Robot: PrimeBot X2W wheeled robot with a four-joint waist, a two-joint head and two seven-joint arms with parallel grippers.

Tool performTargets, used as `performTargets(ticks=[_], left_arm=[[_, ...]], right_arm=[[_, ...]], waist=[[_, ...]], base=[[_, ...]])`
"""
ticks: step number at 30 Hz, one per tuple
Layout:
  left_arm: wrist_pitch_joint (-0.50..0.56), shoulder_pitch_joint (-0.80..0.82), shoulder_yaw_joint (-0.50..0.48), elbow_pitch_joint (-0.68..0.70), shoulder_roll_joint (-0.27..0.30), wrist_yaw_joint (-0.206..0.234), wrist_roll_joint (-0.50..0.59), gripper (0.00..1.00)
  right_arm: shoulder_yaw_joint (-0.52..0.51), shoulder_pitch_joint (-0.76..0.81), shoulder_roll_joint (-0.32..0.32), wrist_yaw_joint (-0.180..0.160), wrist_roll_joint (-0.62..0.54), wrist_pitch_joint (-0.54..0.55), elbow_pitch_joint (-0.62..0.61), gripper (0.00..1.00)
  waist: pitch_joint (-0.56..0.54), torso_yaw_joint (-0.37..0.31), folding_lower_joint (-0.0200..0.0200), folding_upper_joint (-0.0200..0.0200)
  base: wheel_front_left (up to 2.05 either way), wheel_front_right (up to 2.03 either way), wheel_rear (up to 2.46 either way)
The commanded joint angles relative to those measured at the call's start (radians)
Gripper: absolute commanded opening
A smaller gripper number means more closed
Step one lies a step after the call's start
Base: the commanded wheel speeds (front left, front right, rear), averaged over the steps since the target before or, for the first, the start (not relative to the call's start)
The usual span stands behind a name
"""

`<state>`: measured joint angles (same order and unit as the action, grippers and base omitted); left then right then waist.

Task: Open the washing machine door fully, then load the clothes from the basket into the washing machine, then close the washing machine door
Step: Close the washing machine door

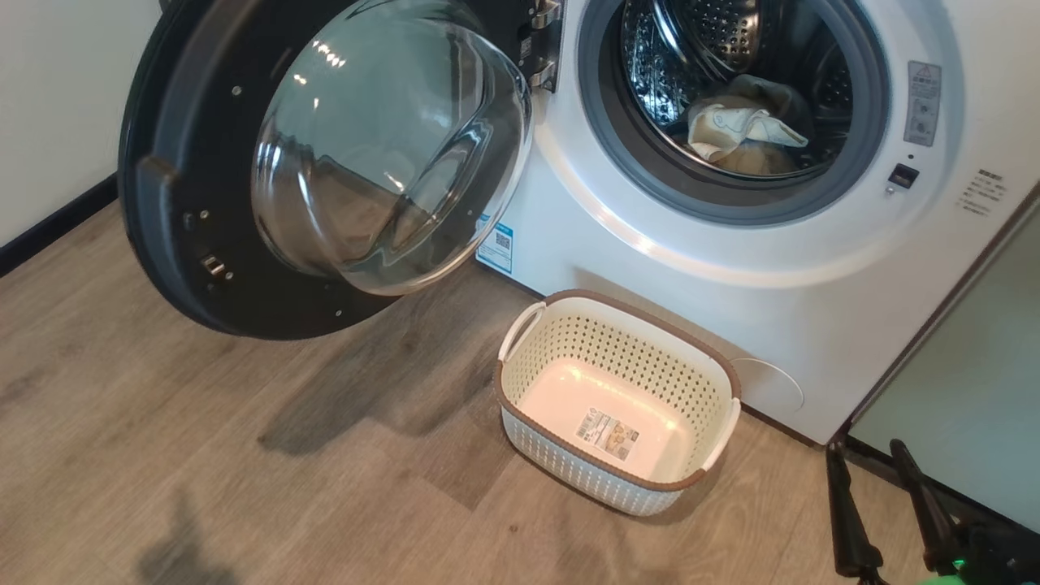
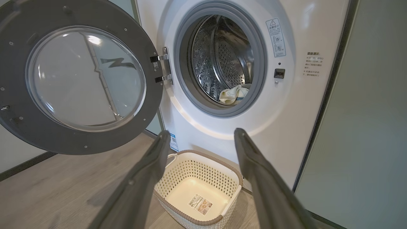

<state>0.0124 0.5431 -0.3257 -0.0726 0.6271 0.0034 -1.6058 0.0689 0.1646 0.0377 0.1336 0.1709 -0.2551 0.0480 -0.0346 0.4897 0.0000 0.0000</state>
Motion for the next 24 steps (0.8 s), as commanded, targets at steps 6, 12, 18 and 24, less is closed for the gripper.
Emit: performTargets(ticks=[6, 12, 18, 24], left_arm=[[0.085, 0.134, -0.043, -0.226, 0.082, 0.013, -0.083, 0.0], [0.159, 0.167, -0.062, -0.428, 0.104, 0.04, -0.144, 0.0], [0.224, 0.162, -0.045, -0.507, 0.126, 0.052, -0.15, 0.0], [0.268, 0.151, -0.013, -0.548, 0.12, 0.041, -0.14, 0.0]], right_arm=[[0.031, -0.024, 0.013, -0.003, -0.009, -0.004, -0.034, 1.0], [0.035, -0.038, 0.013, -0.003, -0.03, 0.014, -0.045, 1.0], [0.028, -0.041, 0.013, -0.003, -0.042, 0.026, -0.061, 1.0], [0.025, -0.049, 0.013, -0.003, -0.058, 0.042, -0.085, 1.0]], waist=[[0.012, -0.022, 0.0, 0.0], [0.034, -0.055, 0.0, 0.0], [0.06, -0.08, 0.0, 0.0], [0.096, -0.101, 0.0, 0.0]], base=[[0.0, 0.0, 0.0], [0.0, 0.0, 0.0], [0.0, 0.0, 0.0], [0.0, 0.0, 0.0]])
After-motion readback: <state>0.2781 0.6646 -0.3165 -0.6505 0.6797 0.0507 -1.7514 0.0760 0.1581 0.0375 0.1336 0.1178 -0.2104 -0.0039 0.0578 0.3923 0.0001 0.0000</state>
